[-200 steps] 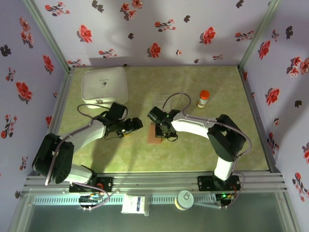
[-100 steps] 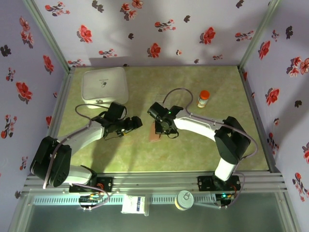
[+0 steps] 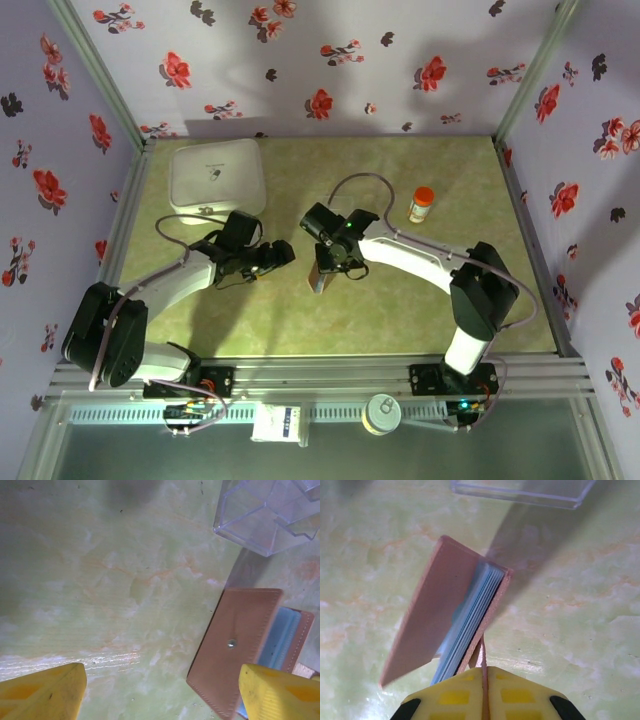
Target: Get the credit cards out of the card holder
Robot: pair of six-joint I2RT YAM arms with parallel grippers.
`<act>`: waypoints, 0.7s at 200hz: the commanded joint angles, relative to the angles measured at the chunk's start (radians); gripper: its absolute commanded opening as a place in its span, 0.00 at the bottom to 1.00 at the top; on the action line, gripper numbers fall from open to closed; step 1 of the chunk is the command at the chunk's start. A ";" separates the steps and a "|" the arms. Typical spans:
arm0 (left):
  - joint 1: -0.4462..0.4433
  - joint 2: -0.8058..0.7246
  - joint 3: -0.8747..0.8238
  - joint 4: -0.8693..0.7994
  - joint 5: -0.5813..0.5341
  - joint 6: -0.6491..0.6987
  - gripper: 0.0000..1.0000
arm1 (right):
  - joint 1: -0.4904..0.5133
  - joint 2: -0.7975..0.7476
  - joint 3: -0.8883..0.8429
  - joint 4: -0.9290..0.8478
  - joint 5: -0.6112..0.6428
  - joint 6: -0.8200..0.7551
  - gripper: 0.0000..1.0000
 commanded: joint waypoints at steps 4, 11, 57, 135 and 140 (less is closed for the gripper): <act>0.001 -0.005 -0.018 0.018 -0.008 0.023 0.79 | 0.011 -0.006 0.041 -0.056 -0.025 -0.118 0.08; -0.001 -0.001 -0.017 0.025 -0.005 0.017 0.79 | 0.011 -0.011 0.043 -0.065 -0.018 -0.134 0.07; -0.004 0.017 -0.004 0.043 0.013 0.012 0.73 | 0.001 -0.037 0.040 -0.101 0.034 -0.192 0.05; -0.065 0.088 0.024 0.122 0.041 -0.013 0.43 | -0.087 -0.151 -0.169 -0.028 0.088 -0.147 0.06; -0.071 0.093 0.025 0.127 0.040 -0.016 0.41 | -0.096 -0.162 -0.189 -0.025 0.090 -0.142 0.06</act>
